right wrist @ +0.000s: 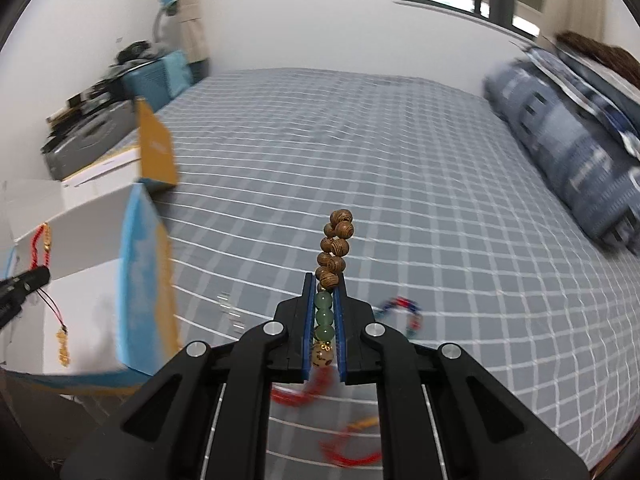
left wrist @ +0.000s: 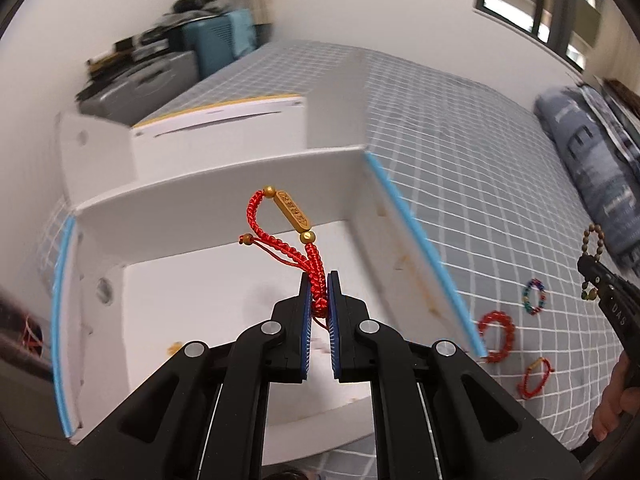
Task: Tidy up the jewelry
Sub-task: 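Carry the red cord and brown wooden bracelets with both tools over the box, then open both tools to drop the two bracelets into the box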
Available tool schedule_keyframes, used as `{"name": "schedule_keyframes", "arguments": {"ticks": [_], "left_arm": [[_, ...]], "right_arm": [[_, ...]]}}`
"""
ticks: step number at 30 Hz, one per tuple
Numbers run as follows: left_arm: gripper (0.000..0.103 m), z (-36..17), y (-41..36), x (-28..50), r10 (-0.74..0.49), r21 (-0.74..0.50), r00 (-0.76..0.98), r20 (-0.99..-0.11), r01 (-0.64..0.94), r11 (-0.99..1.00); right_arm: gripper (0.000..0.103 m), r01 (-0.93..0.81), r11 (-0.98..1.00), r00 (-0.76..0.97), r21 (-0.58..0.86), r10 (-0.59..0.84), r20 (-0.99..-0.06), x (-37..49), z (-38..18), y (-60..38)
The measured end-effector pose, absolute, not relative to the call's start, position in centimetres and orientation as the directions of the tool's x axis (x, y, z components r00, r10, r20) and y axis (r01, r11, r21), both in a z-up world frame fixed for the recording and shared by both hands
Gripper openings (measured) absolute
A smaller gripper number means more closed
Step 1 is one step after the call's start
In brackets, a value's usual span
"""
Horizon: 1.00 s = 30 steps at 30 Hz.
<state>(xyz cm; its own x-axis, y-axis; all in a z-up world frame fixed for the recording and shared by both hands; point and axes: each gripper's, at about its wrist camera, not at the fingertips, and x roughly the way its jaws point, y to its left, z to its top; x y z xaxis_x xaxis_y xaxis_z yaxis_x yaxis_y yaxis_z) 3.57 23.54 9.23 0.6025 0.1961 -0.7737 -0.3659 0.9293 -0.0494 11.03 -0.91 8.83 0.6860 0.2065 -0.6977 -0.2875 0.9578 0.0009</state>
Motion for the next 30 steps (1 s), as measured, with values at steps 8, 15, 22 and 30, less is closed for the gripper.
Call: {"name": "schedule_keyframes", "arguments": {"ticks": [8,15,22,30], "left_arm": [[0.007,9.8,27.9,0.5,0.267,-0.052,0.59,-0.762,-0.467,0.883],[0.007,9.0,30.3,-1.7,0.294,-0.053,0.569,-0.768,-0.514,0.856],[0.009,7.3,32.1,-2.3,0.299,-0.051,0.532,-0.792,-0.546,0.836],[0.008,5.8,33.3,-1.6,0.303,-0.04,0.502,-0.81,-0.562,0.826]], "right_arm": [[0.008,-0.428,0.904,0.659,-0.004,0.31,-0.685,9.6,9.8,7.5],[0.008,-0.523,0.853,0.618,0.003,0.382,-0.687,7.8,9.2,12.4],[0.008,-0.57,0.821,0.555,0.01,0.395,-0.732,8.2,6.7,16.6],[0.008,-0.591,0.806,0.492,0.018,0.379,-0.784,9.0,4.0,19.0]]}}
